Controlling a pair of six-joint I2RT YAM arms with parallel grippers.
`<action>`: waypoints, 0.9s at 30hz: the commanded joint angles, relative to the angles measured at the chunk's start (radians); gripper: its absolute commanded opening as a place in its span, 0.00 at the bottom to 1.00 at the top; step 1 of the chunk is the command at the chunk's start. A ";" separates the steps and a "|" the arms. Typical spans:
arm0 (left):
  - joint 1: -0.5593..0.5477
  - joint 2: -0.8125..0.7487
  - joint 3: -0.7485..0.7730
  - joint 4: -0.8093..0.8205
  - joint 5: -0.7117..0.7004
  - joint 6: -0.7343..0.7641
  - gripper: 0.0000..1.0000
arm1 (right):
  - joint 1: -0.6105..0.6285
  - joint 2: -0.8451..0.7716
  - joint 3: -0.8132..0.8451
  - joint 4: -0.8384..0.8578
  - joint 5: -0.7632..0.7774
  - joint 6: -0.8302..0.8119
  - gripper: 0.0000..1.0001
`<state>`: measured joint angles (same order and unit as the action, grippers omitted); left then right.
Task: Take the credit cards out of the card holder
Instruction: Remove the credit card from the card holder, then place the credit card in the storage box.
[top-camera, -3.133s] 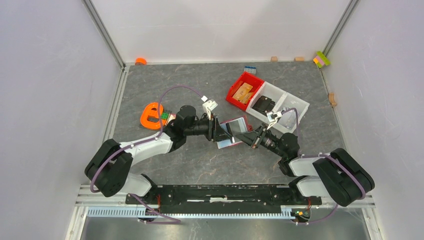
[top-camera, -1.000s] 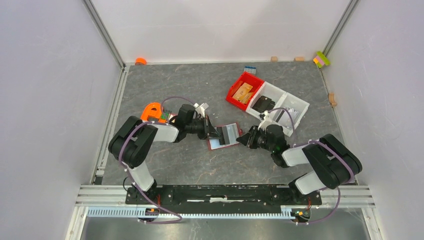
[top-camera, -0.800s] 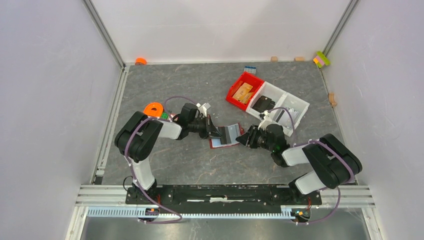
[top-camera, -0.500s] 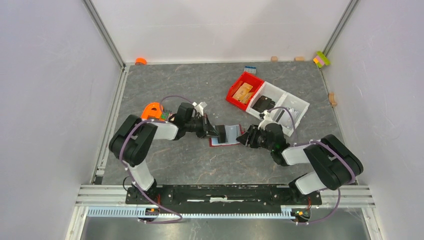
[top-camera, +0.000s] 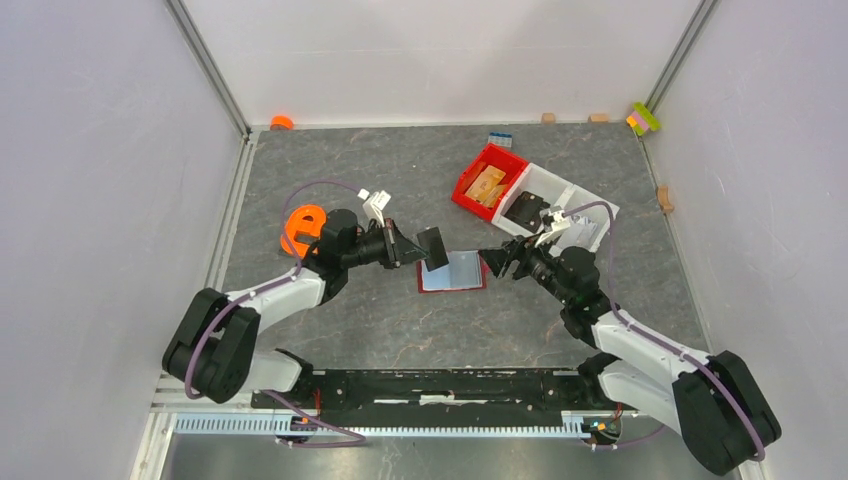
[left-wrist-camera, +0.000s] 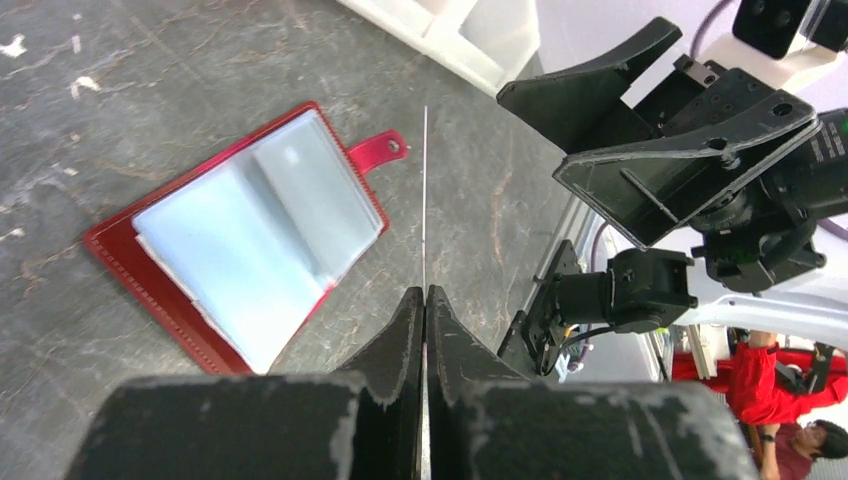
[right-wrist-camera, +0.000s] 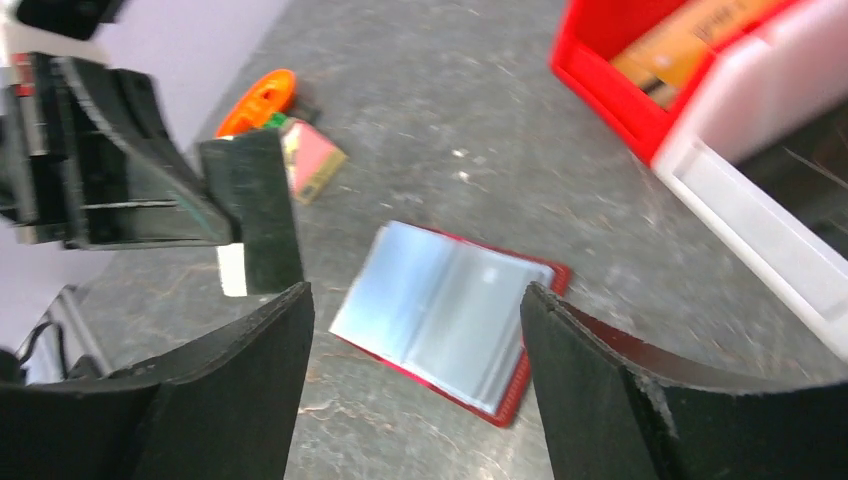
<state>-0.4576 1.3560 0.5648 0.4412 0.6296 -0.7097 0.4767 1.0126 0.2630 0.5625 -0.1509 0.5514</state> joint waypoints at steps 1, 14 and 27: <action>-0.029 -0.047 -0.029 0.174 0.050 0.009 0.04 | 0.000 -0.013 -0.018 0.191 -0.192 -0.037 0.77; -0.136 -0.120 -0.036 0.239 0.092 0.059 0.05 | 0.021 0.072 -0.030 0.465 -0.422 0.063 0.63; -0.187 -0.103 -0.005 0.218 0.101 0.092 0.06 | 0.036 0.139 -0.018 0.533 -0.478 0.110 0.42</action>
<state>-0.6373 1.2636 0.5255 0.6304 0.7170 -0.6720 0.5072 1.1217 0.2390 1.0161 -0.5884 0.6319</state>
